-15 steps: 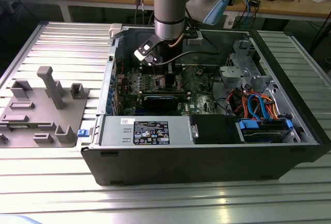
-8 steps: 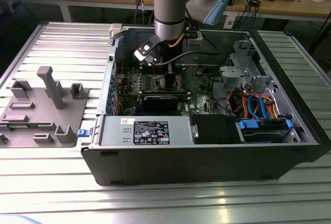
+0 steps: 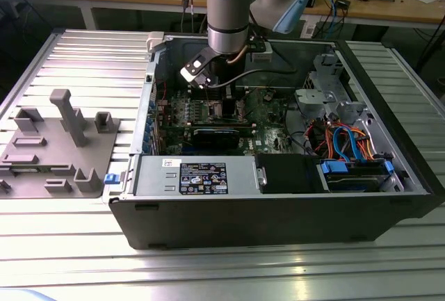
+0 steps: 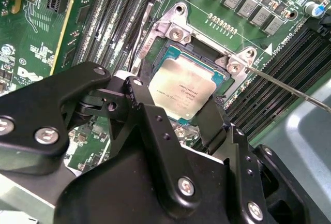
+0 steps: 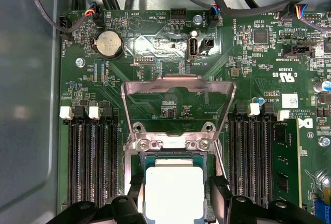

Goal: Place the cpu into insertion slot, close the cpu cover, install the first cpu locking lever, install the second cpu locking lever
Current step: 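Place the cpu into insertion slot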

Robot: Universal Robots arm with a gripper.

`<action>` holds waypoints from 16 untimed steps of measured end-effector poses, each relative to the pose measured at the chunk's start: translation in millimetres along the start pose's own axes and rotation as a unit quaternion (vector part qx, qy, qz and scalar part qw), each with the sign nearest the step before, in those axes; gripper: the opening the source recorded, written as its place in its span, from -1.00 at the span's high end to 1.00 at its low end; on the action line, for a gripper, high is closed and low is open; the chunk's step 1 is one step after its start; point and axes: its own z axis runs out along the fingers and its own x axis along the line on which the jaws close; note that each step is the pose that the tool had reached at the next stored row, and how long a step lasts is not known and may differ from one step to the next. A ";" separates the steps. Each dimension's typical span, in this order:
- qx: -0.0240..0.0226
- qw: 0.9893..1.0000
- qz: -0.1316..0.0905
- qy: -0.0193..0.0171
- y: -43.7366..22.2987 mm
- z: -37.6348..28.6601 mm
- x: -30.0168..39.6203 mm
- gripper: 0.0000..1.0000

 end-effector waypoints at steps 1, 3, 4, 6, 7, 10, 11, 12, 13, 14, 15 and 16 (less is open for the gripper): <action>0.000 1.000 0.000 0.000 0.0 0.0 0.0 -0.23; 0.000 1.000 0.000 0.000 0.1 -1.9 0.0 -0.23; 0.000 1.000 0.000 0.000 0.3 -4.2 -0.1 -0.23; 0.000 1.000 0.000 0.000 0.5 -7.8 -0.2 -0.23; 0.001 1.000 0.000 0.000 0.6 -9.7 -0.2 -0.23; 0.002 1.000 0.000 0.000 1.0 -13.6 -0.3 -0.23; 0.002 1.000 0.000 0.000 1.0 -14.4 -0.3 -0.23; 0.003 1.000 0.000 0.000 1.1 -15.3 -0.4 -0.23; 0.003 1.000 0.000 0.000 1.1 -16.5 -0.4 -0.23; 0.003 1.000 0.000 0.000 1.2 -17.4 -0.4 -0.23; 0.004 1.000 0.000 0.000 1.3 -18.2 -0.4 -0.23; 0.004 1.000 0.000 0.000 1.3 -18.3 -0.4 -0.23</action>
